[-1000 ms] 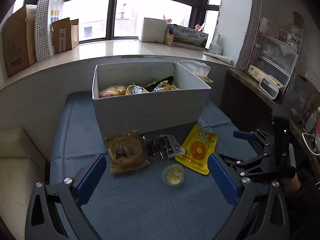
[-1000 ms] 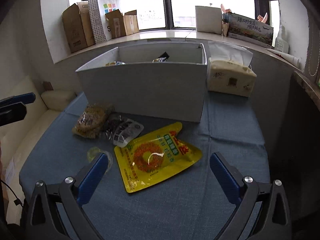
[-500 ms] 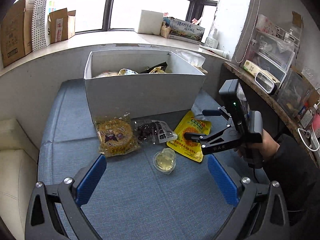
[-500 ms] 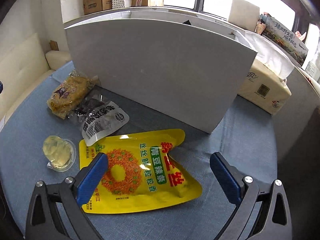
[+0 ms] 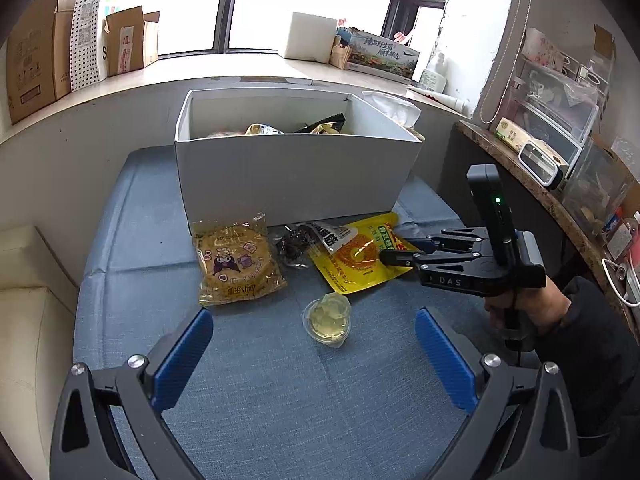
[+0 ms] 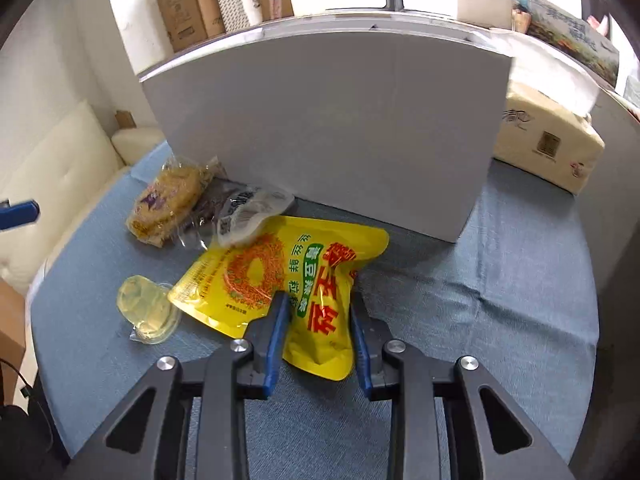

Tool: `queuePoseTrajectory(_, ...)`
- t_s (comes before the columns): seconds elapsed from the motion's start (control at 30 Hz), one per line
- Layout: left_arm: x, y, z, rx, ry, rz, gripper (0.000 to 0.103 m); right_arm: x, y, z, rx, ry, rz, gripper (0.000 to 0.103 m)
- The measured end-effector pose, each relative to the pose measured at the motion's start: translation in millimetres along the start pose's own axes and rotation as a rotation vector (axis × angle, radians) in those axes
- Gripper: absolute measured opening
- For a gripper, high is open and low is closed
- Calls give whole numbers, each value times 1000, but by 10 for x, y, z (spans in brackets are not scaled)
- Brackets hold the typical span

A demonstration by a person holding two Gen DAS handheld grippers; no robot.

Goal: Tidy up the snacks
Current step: 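Grasp the yellow sauce pouch with the right tool and lift it, then grasp the second clear cup jelly with left tool while right tool holds the pouch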

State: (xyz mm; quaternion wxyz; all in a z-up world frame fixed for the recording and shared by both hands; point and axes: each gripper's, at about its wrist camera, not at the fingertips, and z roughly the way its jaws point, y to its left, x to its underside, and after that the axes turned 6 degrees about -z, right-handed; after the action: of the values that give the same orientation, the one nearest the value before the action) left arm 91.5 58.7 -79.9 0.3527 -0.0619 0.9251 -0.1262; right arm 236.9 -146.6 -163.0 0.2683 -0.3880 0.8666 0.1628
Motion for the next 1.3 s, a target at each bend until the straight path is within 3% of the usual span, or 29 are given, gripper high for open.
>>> queuePoseTrajectory(0.3,-8,-30,25,-7,4,10,103,207,181,-505,57,-99,22,16)
queuePoseTrajectory(0.63,70,-195,211,-19,46,74,103,304,318,-1020,107,-187,39,14)
queuePoseTrajectory(0.8,103,-321,468,-28,81,113,103,349,297,-1315,148,-245,65,14)
queuePoseTrajectory(1.07,121,-433,957,-123,116,160,101,495,230,-1563,182,-252,95,14)
queuePoseTrajectory(1.1,126,-439,989,-134,116,163,89,515,217,-1572,180,-250,105,14)
queuePoseTrajectory(1.13,128,-438,1030,-140,133,161,61,536,196,-1567,173,-247,118,14)
queuePoseTrajectory(1.17,131,-419,1063,-141,148,147,44,556,175,-1564,172,-246,132,14)
queuePoseTrajectory(1.2,137,-383,1072,-129,157,128,39,572,157,-1553,171,-242,142,14)
queuePoseTrajectory(1.3,141,-344,1028,-103,158,109,38,621,115,-1531,178,-241,169,14)
